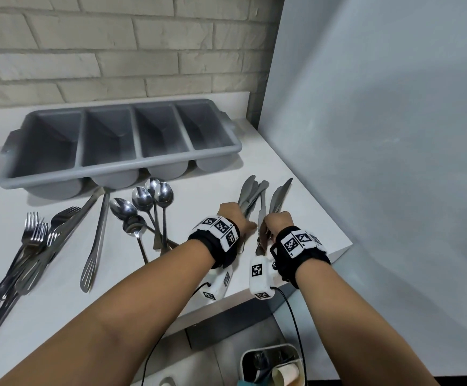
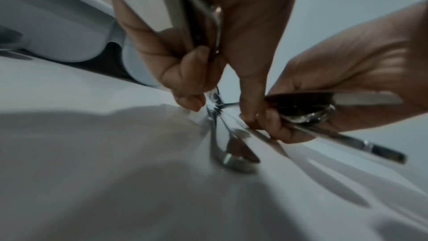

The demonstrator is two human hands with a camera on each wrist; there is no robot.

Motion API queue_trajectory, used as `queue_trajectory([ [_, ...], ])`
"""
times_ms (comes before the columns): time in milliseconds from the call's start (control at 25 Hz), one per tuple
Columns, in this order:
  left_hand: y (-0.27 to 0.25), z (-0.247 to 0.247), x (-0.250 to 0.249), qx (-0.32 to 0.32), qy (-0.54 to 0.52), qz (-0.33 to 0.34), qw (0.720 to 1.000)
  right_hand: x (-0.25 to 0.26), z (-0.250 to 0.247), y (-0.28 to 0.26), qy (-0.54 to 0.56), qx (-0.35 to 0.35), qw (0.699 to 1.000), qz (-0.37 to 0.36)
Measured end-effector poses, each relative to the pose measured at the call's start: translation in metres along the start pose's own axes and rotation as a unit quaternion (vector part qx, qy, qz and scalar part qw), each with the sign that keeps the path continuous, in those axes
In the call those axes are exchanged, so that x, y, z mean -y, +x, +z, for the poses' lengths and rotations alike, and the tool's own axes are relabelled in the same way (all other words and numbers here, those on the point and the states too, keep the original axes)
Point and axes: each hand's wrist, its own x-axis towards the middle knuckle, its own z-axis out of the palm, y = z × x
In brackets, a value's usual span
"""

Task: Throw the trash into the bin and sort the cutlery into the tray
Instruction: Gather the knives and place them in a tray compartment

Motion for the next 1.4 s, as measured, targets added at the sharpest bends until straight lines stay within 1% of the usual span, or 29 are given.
queue_trajectory([
  [80,-0.003,0.002,-0.004,0.002,0.032,-0.005,0.999,0.002,-0.004,-0.004,0.012,0.000,1.000,0.006],
  [160,-0.003,0.002,-0.004,0.005,0.054,-0.012,0.998,0.001,-0.002,-0.004,0.028,0.020,0.999,0.004],
  [280,-0.003,-0.002,-0.006,0.015,0.063,-0.021,0.998,-0.007,0.002,0.000,0.079,0.053,0.995,0.001],
  [360,-0.003,-0.003,-0.008,0.017,0.076,-0.018,0.997,-0.009,0.000,-0.002,0.086,0.069,0.994,-0.002],
  [440,-0.002,-0.006,-0.009,0.022,0.068,-0.022,0.997,-0.007,-0.001,-0.009,0.096,0.088,0.991,0.008],
  [480,-0.002,-0.009,-0.007,0.026,0.055,-0.023,0.998,-0.007,-0.002,-0.012,0.128,0.101,0.987,0.011],
  [600,-0.002,-0.015,-0.004,0.057,0.063,-0.017,0.996,-0.012,0.000,-0.011,0.206,0.101,0.973,0.026],
  [640,-0.003,-0.017,-0.002,0.063,0.074,-0.013,0.995,-0.013,0.002,-0.012,0.220,0.099,0.970,0.023],
  [760,-0.013,-0.024,-0.001,0.084,0.061,-0.012,0.994,-0.015,0.009,-0.014,0.232,0.097,0.968,-0.002],
  [840,-0.017,-0.028,0.003,0.105,0.016,-0.013,0.994,-0.013,0.014,-0.016,0.230,0.090,0.969,-0.026],
  [920,-0.020,-0.030,0.008,0.102,-0.086,-0.028,0.991,-0.011,0.018,-0.019,0.219,0.082,0.971,-0.051],
  [1040,-0.035,-0.042,0.009,0.072,-0.227,-0.025,0.971,-0.006,0.024,-0.030,0.170,0.092,0.976,-0.103],
  [1160,-0.051,-0.067,0.011,0.039,-0.305,-0.005,0.951,0.010,0.031,-0.050,0.136,0.127,0.970,-0.158],
  [1240,-0.059,-0.090,0.019,0.016,-0.335,0.009,0.942,0.032,0.040,-0.068,0.148,0.163,0.958,-0.183],
  [1320,-0.066,-0.115,0.034,-0.010,-0.361,0.017,0.932,0.057,0.054,-0.084,0.186,0.213,0.937,-0.206],
  [1400,-0.073,-0.142,0.053,-0.025,-0.414,0.019,0.910,0.083,0.075,-0.099,0.204,0.261,0.917,-0.221],
])
